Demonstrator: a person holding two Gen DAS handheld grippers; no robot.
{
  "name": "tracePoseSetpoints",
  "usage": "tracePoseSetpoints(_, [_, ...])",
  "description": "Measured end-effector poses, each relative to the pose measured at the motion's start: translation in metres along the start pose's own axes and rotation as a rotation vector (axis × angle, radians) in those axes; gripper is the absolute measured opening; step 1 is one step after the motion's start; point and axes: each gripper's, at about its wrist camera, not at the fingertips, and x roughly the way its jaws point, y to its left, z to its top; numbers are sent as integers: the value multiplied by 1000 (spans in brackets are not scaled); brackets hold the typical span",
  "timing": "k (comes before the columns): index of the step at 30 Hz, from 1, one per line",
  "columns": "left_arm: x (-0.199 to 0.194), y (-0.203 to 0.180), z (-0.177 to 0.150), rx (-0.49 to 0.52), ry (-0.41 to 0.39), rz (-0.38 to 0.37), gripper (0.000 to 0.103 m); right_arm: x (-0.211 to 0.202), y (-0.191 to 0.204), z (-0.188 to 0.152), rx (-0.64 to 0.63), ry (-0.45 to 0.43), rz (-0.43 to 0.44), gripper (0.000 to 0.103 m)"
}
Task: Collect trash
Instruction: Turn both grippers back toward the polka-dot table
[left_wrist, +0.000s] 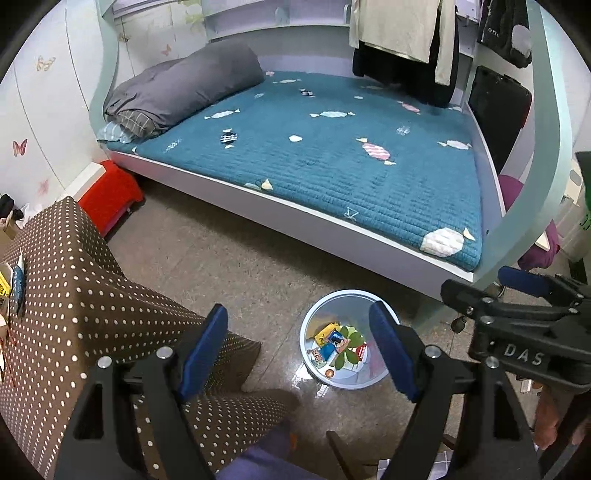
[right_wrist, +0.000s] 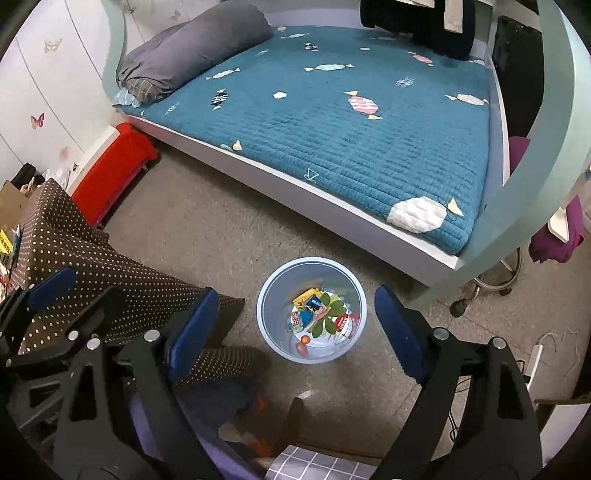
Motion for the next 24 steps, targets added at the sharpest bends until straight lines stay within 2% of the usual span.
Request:
tracePoseSetpoints(12, [-38, 30, -3, -42, -66, 19, 77, -19, 36, 5, -52, -32, 37, 85])
tracePoseSetpoints(24, [-81, 80, -16, -130, -128, 70, 77, -37, 100, 6, -168, -64, 87, 85])
